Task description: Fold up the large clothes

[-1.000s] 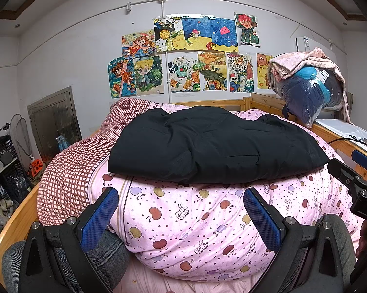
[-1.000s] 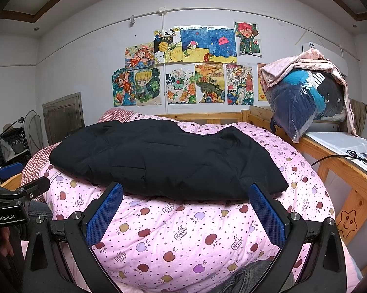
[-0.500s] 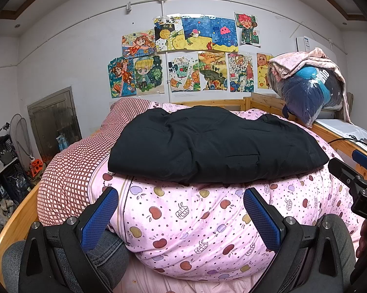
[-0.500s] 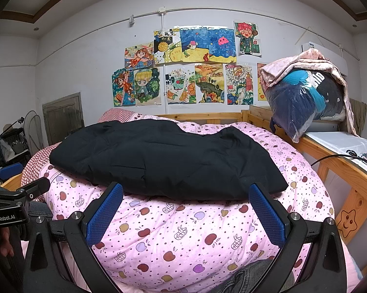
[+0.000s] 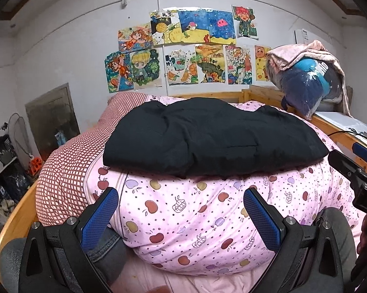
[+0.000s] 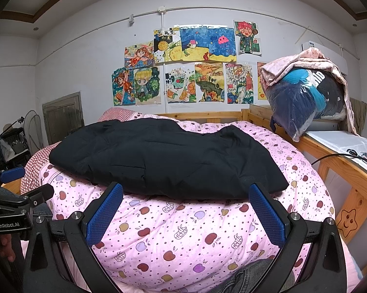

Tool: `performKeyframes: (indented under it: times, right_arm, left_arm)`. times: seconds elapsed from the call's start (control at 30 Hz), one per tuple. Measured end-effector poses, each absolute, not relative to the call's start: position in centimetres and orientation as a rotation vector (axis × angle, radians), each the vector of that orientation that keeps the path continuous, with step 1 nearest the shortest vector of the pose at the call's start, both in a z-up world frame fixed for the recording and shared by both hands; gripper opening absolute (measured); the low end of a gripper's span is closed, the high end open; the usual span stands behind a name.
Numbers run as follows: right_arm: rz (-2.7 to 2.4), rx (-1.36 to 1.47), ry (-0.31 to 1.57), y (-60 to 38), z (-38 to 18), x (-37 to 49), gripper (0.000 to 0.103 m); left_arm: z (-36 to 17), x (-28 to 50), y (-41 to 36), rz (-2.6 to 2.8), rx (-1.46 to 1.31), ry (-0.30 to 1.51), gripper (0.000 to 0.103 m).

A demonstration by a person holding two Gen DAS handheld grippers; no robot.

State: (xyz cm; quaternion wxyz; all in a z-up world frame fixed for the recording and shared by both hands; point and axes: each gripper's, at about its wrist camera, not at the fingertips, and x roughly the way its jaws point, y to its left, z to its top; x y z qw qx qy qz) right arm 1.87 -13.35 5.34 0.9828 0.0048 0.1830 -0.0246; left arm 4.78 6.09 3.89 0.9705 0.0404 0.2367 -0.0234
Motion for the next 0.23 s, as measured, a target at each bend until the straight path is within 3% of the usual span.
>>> performKeyframes:
  times: [0.23]
  right_arm:
    - [-0.052, 0.012, 0.369, -13.35, 5.36, 2.03, 0.101]
  left_arm:
    - [4.03, 4.46, 6.64, -0.056, 0.090, 0.478, 0.103]
